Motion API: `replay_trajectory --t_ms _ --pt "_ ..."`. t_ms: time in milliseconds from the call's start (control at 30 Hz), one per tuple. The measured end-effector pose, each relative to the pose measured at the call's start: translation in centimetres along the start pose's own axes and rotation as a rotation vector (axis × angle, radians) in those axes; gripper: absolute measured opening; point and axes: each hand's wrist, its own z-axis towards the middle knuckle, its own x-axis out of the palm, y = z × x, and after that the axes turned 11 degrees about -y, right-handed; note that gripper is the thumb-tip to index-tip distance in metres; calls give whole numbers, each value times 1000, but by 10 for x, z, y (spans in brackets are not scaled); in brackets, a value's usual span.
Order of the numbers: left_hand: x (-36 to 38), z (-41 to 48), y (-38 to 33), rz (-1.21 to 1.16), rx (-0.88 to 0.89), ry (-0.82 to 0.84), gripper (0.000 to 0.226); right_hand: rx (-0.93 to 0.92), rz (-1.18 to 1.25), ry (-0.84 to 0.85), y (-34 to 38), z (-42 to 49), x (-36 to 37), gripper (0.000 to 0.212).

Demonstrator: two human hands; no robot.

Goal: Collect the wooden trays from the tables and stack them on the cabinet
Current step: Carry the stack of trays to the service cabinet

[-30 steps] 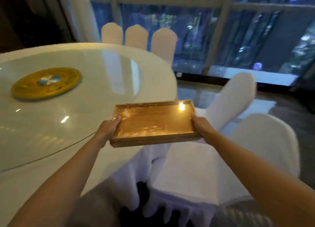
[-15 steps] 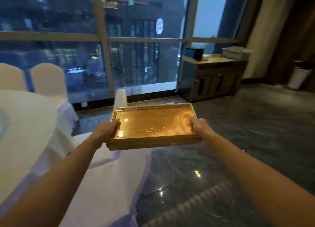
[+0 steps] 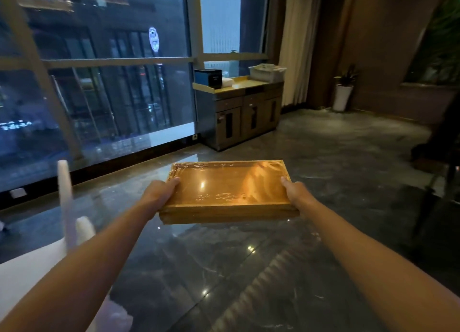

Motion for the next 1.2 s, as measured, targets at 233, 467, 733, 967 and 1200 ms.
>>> replay_trajectory --t_ms 233,467,733,967,1200 --pt "123 136 -69 -60 15 49 50 60 -5 -40 23 184 27 54" --pt "227 270 -184 -54 42 67 38 73 18 -120 69 368 34 56" --pt "379 403 -276 -49 46 98 42 70 31 -117 85 593 30 54" --pt "540 552 -368 -71 17 72 38 30 31 -100 117 835 35 51" --pt "647 695 -474 -80 17 36 37 20 29 -42 186 1049 45 49"
